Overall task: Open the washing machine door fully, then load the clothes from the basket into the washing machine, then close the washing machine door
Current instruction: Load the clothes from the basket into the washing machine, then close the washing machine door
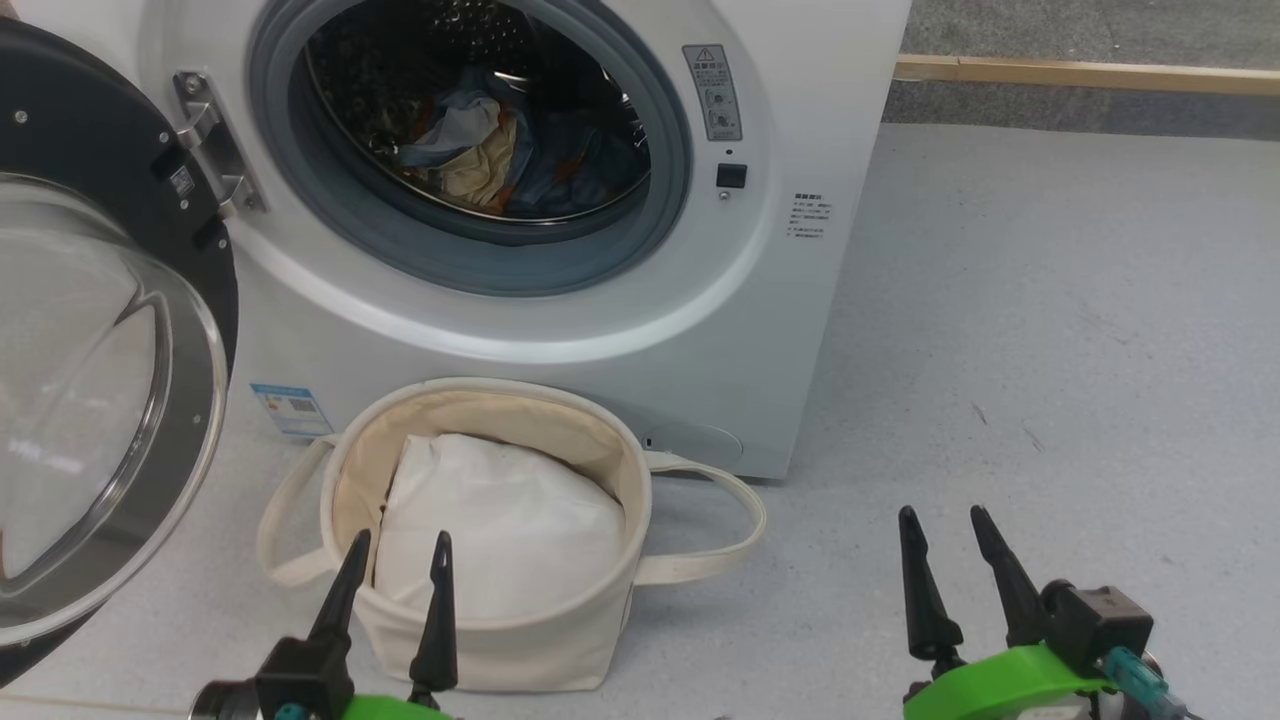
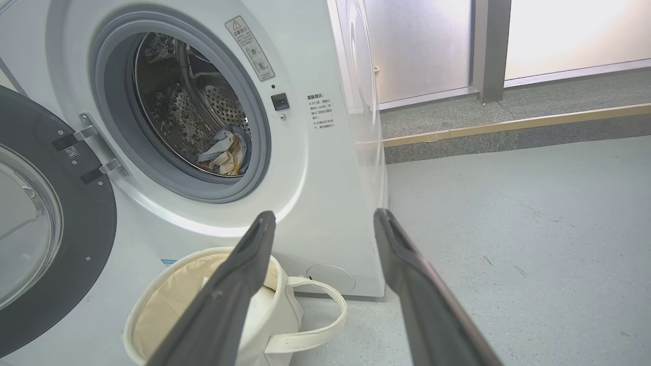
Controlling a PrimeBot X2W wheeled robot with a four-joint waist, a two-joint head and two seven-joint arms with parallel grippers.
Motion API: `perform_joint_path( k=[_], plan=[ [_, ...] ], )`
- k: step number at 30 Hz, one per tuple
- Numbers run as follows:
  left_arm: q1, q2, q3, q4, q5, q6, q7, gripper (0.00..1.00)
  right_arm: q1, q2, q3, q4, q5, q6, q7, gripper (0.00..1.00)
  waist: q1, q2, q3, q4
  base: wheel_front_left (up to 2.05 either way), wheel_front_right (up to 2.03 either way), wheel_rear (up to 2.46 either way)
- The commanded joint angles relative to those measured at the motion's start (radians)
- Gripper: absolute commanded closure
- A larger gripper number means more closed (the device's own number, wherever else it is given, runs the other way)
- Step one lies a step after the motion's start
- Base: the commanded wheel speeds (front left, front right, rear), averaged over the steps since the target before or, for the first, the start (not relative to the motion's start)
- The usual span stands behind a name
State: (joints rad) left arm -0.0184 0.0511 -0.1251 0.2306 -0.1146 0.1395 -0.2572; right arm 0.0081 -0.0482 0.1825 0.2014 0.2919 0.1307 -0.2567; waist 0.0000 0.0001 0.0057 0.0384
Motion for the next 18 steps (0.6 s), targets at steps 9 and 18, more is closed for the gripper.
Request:
perform_joint_path(
  k=[9,18],
  plan=[
    [-0.026,-0.001,0.008,-0.035,-0.018,0.003,-0.005,0.0,-0.026,-0.002,0.037,-0.02,-0.006,0.0,-0.005,0.0,0.0,-0.0001,0.001,-0.005,0.0,0.0,0.0],
    [-0.029,-0.001,0.008,-0.032,-0.032,0.005,-0.005,0.0,-0.03,-0.002,0.035,-0.018,0.003,0.0,-0.005,0.0,0.0,-0.0001,-0.001,-0.015,0.0,0.0,0.0]
  ],
)
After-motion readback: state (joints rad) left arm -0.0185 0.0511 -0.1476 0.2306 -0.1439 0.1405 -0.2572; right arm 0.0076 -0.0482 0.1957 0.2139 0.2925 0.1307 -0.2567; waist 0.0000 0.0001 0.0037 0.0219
